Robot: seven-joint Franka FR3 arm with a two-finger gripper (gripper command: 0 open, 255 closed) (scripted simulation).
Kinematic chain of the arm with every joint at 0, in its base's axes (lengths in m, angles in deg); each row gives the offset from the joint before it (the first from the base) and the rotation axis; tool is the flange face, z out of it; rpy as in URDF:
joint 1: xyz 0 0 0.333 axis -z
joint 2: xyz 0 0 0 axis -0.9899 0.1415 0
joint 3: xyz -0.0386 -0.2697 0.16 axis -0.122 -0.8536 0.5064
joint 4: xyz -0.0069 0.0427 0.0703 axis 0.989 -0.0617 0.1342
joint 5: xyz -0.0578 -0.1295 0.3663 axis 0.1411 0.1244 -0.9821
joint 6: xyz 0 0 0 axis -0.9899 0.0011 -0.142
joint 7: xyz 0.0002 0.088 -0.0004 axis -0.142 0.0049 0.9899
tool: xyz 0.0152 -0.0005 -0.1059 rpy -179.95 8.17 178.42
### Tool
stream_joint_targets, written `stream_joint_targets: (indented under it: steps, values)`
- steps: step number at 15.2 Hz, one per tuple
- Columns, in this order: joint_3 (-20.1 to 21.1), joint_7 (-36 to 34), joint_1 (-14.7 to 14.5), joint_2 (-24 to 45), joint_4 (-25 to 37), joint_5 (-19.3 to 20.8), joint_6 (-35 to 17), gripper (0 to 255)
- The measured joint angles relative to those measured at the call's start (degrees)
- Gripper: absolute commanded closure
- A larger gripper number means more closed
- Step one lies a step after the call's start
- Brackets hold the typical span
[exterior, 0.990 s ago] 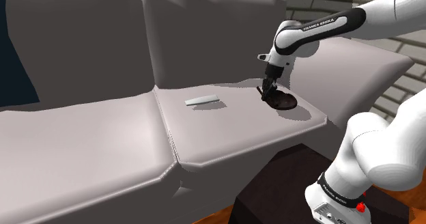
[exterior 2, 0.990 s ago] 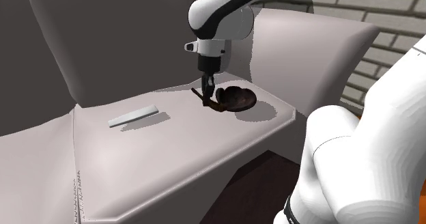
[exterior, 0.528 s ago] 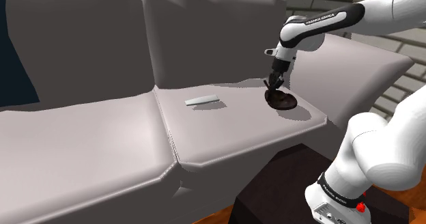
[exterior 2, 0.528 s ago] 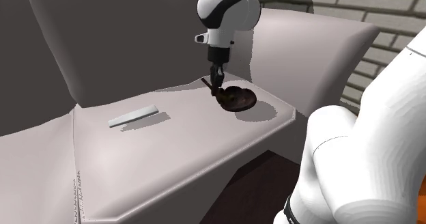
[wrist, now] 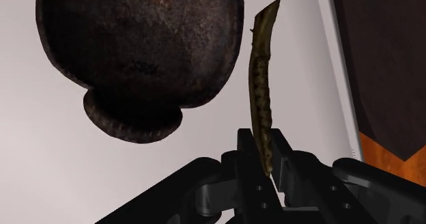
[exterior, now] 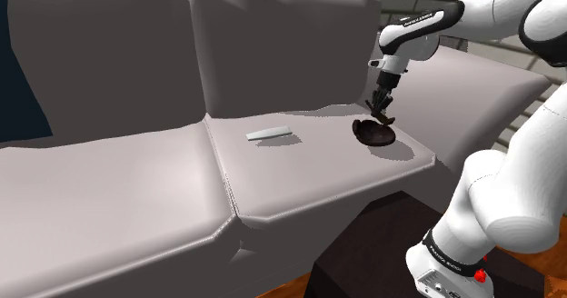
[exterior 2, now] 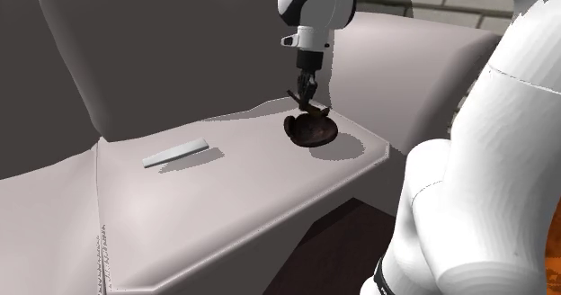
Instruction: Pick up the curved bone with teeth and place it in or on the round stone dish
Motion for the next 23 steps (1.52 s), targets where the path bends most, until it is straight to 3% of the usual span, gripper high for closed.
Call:
stream_joint_targets:
  steps: [4,8,23]
  values:
    - [-3.9,10.5,3.4,10.2,7.2,-7.3,3.6,255]
    - [-3.4,15.9,7.1,16.5,9.9,-12.3,4.0,255]
    - [-0.4,21.3,10.5,23.0,5.6,-18.6,-3.0,255]
